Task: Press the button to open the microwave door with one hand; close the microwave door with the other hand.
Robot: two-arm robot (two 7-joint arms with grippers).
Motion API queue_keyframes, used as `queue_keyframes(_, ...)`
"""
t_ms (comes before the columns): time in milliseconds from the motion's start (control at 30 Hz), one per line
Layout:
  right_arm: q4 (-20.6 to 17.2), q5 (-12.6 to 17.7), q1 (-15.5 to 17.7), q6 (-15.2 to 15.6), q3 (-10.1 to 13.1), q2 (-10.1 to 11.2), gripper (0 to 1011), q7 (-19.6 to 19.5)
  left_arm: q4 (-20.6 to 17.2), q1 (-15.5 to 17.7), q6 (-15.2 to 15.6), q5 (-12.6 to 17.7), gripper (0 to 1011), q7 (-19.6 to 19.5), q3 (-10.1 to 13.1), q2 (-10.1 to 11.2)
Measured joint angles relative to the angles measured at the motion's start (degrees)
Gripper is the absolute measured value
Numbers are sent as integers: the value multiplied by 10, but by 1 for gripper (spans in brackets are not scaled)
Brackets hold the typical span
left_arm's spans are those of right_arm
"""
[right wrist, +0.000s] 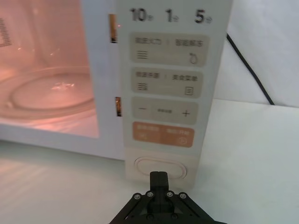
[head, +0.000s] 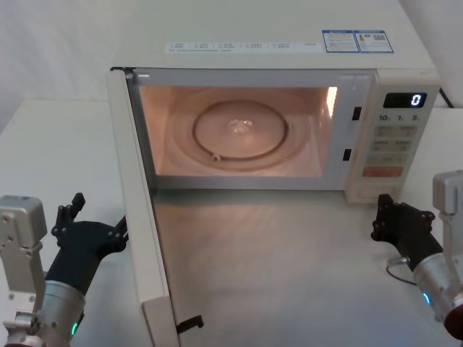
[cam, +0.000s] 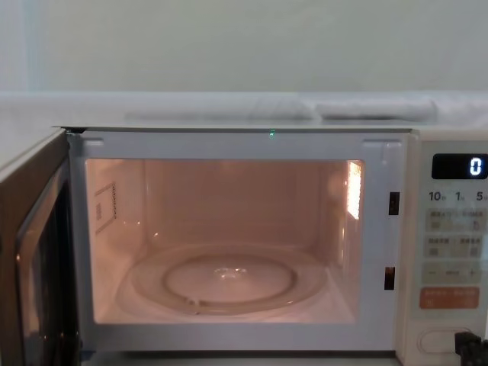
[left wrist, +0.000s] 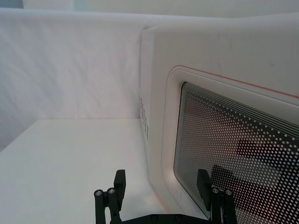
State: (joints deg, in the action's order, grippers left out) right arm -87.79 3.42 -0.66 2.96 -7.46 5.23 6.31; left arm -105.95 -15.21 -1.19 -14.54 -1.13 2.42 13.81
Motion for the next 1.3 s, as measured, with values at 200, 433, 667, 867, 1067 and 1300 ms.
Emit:
queue_keyframes(200, -35, -9, 28, 0, -4, 15, 0, 8, 0, 0, 0, 0, 1001, 0, 0, 0)
queue_keyframes(433, -64, -6, 50, -6, 3, 32, 0, 21, 0, 0, 0, 0, 1001, 0, 0, 0)
queue_keyframes(667, -84, 2, 61, -10, 11, 50, 0, 34, 0, 0, 0, 0, 1001, 0, 0, 0)
queue_keyframes(867, -95, 1, 68, -14, 12, 69, 73, 46, 0, 0, 0, 0, 1001, 0, 0, 0)
queue_keyframes(1067, -99, 2, 72, -19, 14, 75, 242, 47, 0, 0, 0, 0, 1001, 0, 0, 0)
queue_keyframes(1300, -101, 7, 78, -24, 19, 82, 483, 49, 0, 0, 0, 0, 1001, 0, 0, 0)
